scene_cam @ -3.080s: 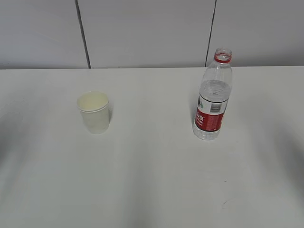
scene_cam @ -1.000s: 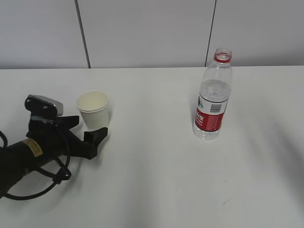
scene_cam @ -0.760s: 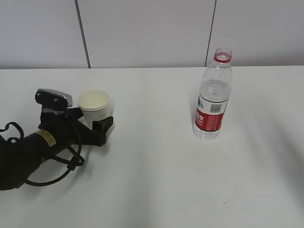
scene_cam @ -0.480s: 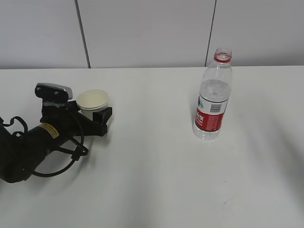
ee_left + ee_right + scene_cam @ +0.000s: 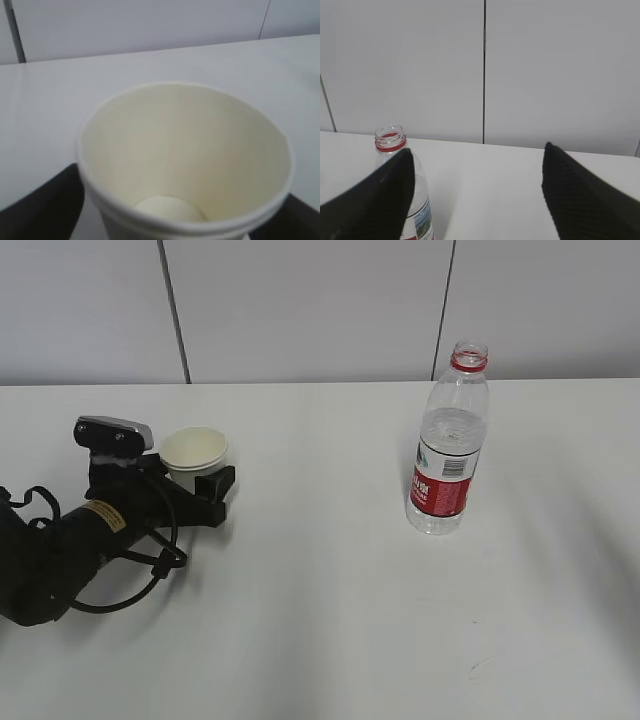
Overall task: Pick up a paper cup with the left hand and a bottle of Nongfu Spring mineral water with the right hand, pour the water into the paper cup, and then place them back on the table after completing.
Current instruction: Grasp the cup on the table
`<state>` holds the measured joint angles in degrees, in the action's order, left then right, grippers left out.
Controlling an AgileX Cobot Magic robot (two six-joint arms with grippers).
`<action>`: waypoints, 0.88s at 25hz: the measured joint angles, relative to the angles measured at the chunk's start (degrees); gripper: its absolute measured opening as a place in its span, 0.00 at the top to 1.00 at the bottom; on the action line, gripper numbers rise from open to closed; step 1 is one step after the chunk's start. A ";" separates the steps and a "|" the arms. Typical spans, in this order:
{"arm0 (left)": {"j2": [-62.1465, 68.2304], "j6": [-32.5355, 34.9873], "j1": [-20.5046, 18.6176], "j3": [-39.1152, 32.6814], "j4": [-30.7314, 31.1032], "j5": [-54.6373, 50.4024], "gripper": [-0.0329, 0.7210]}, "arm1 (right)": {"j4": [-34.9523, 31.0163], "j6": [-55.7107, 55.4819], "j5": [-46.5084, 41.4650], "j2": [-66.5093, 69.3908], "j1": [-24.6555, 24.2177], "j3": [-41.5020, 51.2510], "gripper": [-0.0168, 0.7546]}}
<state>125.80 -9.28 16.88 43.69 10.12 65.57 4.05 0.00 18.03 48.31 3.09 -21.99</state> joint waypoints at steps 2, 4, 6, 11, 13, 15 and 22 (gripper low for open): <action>0.37 0.00 0.00 0.00 0.00 -0.18 0.21 | 0.00 0.00 0.00 0.00 0.00 0.00 0.22; 0.37 0.00 0.00 0.00 -0.02 -0.08 0.22 | 0.00 0.00 0.00 0.00 0.00 0.00 0.22; 0.37 0.00 0.00 0.00 -0.12 -0.09 0.24 | 0.00 0.00 0.00 0.00 0.00 0.00 0.22; 0.37 0.00 0.00 0.00 -0.12 -0.09 0.32 | 0.00 0.00 0.00 0.00 0.00 0.00 0.22; 0.37 0.00 0.00 0.00 -0.12 -0.09 0.35 | 0.00 0.00 0.00 0.00 0.00 0.00 0.22; 0.37 0.00 0.00 0.00 -0.07 -0.09 0.36 | 0.00 0.00 0.00 0.00 0.00 0.00 0.22; 0.37 0.00 0.00 0.00 -0.07 -0.09 0.37 | 0.00 0.00 0.00 0.94 0.00 0.00 0.22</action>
<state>126.17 -9.28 16.88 43.69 10.05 65.48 4.05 0.00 18.03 49.25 3.09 -21.99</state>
